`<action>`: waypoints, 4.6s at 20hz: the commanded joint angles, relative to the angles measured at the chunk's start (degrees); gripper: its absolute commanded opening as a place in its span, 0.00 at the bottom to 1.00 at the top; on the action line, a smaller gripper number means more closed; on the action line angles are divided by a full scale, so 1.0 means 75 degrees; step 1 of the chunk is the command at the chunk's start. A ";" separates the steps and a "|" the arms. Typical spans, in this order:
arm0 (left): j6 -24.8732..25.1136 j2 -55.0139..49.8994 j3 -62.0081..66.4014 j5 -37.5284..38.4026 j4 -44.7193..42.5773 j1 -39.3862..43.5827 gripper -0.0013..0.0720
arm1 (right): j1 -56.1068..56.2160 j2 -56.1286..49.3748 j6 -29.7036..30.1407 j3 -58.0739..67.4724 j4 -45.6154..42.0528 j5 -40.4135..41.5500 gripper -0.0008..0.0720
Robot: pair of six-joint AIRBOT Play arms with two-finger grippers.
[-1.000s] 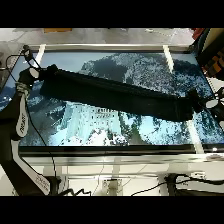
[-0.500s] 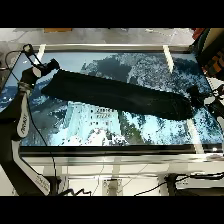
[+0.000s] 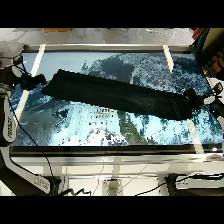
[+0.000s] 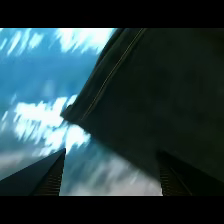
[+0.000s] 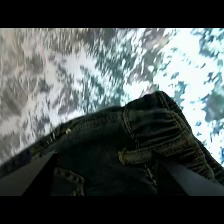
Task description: Fold the clothes and pants, and hang the long-sleeved shirts on hangers.
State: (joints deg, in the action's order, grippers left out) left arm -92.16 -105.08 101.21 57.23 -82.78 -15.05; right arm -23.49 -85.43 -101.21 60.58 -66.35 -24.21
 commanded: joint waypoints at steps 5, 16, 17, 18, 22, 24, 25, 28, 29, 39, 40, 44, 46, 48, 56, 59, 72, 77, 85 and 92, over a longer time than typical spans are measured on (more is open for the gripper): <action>-0.0965 0.0050 -0.1967 -0.2480 0.2375 -0.0152 0.84 | 0.0003 0.0003 0.0463 0.0003 -0.0012 -0.0230 0.90; -0.2567 -0.0621 -0.2500 -0.6630 0.3439 0.0379 0.77 | 0.0003 0.0003 0.0519 0.0003 -0.0012 -0.0006 0.90; -0.2565 -0.0697 -0.2489 -0.6945 0.3398 0.0527 0.75 | 0.0006 0.0003 0.0731 0.0003 -0.0012 -0.0017 0.90; -0.2570 -0.0781 -0.2448 -0.7099 0.3246 0.0664 0.75 | 0.0006 0.0003 0.0985 0.0003 -0.0012 -0.0058 0.90; -0.2567 -0.1134 -0.2168 -0.7128 0.2763 0.1061 0.57 | 0.0003 0.0003 0.1259 0.0003 -0.0012 -0.0119 0.90; -0.2567 -0.1017 -0.2165 -0.7070 0.1853 0.1072 0.09 | 0.0003 0.0009 0.1498 0.0085 -0.0052 -0.0286 0.73; -0.2567 -0.0883 -0.2165 -0.7000 0.1402 0.1070 0.07 | 0.0003 0.0009 0.2148 0.0207 -0.0160 -0.0533 0.69; -0.2567 -0.0189 -0.2165 -0.6100 -0.0344 0.0985 0.07 | -0.0003 0.0009 0.3048 0.0892 -0.0402 -0.1757 0.61; -0.2567 0.0090 -0.2165 -0.5531 -0.0935 0.0985 0.07 | -0.0003 0.0009 0.3045 0.1160 -0.0393 -0.2078 0.54; 0.0417 0.3343 -0.2165 -0.2736 -0.2078 0.1594 0.07 | 0.3080 -0.0006 0.2952 0.2396 0.0487 -0.2092 0.06; 0.0411 0.3637 -0.2168 -0.2413 -0.2072 0.1684 0.07 | 0.3599 -0.0017 0.2804 0.2401 0.0606 -0.1751 0.06; 0.0411 0.4468 -0.2168 -0.1064 -0.2075 0.2002 0.07 | 0.5741 -0.0265 0.1585 0.2410 0.0621 -0.0396 0.05; 0.0411 0.4797 -0.2168 -0.0560 -0.1915 0.2046 0.07 | 0.6615 -0.0562 0.1148 0.2530 0.0621 -0.0052 0.05; 0.0411 0.5033 -0.2171 -0.0329 -0.1440 0.2040 0.07 | 0.7338 -0.1072 0.0877 0.2970 0.0632 -0.0152 0.05; 0.0411 0.5065 -0.2192 0.0329 -0.1005 0.2049 0.07 | 0.9649 -0.2920 0.0490 0.5042 0.1244 -0.1221 0.05; 0.0405 0.5030 -0.2192 0.0332 -0.0965 0.2049 0.07 | 1.0075 -0.2964 0.0495 0.5050 0.1498 -0.1568 0.05; 0.0198 0.3873 -0.2194 -0.0291 0.2439 0.3080 0.07 | 0.6773 -0.2436 0.1256 0.5129 0.0385 -0.4234 0.06; 0.0119 0.2967 -0.2194 -0.0335 0.2538 0.4934 0.16 | 0.4809 -0.1542 0.1311 0.5126 0.0391 -0.4753 0.06; 0.0737 0.2675 -0.2183 0.0810 0.2935 0.6347 0.95 | 0.3602 -0.0318 0.1856 0.5126 0.0099 -0.4940 0.06; 0.0726 0.3293 -0.2352 0.1641 0.0108 0.3826 0.95 | 0.3494 -0.0294 0.1862 0.5103 -0.0656 -0.5284 0.06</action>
State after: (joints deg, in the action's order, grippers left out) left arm -87.00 -81.52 84.42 66.30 -74.48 20.95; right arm 3.11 -87.92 -87.42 98.85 -68.86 -63.00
